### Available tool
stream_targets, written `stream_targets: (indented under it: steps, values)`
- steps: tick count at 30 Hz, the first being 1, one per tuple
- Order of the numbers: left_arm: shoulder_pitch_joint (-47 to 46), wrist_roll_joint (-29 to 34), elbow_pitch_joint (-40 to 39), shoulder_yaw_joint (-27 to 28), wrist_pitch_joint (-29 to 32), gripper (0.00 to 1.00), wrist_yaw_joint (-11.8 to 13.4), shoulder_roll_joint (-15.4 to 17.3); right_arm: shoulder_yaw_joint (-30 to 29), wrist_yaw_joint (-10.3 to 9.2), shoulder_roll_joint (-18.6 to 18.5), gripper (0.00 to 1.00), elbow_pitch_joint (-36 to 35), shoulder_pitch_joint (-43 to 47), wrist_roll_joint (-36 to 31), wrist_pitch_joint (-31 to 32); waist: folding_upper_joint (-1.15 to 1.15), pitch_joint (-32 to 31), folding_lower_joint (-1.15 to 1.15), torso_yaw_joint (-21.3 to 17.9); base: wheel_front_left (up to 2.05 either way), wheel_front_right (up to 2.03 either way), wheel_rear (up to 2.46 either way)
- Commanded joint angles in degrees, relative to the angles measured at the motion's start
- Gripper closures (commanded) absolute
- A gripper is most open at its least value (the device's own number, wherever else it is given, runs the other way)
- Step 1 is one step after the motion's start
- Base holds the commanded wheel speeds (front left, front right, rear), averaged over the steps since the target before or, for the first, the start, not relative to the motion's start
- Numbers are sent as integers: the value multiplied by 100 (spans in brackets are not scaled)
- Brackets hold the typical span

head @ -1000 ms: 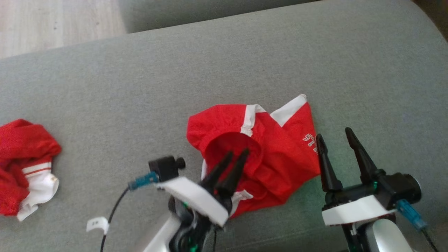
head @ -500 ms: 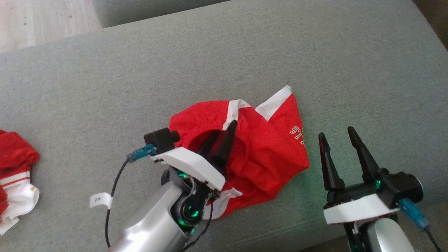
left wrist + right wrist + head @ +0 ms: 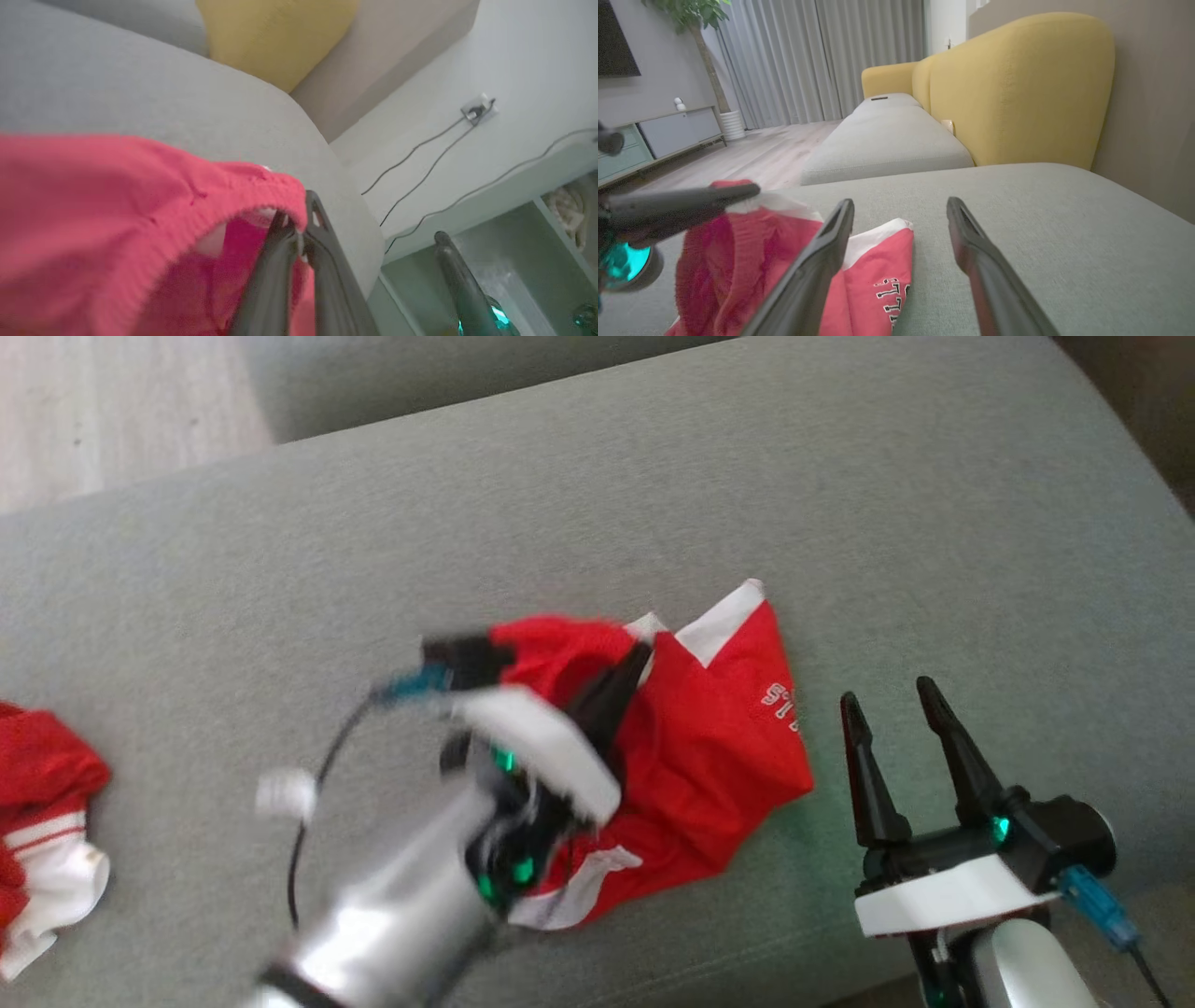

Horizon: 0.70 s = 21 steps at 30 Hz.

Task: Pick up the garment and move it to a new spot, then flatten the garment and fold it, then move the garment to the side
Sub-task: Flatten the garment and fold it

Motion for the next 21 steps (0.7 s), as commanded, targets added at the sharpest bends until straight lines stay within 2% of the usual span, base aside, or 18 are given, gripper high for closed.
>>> stream_targets:
  steps: [1,7,12,15,21]
  values:
    - [-632,86,-203,142,62,100,-68,80,147,43,-21,0,-166,-234,45,-63,0,-49,0,-100,0,0,0]
    - [-2078,166,-280,41,823,100,-296,161,222,43,-21,0,-90,-178,48,-63,0,-185,0,-244,0,0,0]
    - [-2673,-168,-716,70,1270,100,-344,300,169,43,-21,0,-167,-94,21,-63,0,-287,0,0,0,0,0]
    - [-2500,-383,-1103,-12,1491,100,-347,635,152,43,-21,0,-222,-40,-12,-63,0,-309,0,261,0,0,0]
    - [-1265,-665,-1621,-322,1824,100,-285,1632,94,43,-20,0,-326,30,-108,-63,0,-174,0,863,0,0,0]
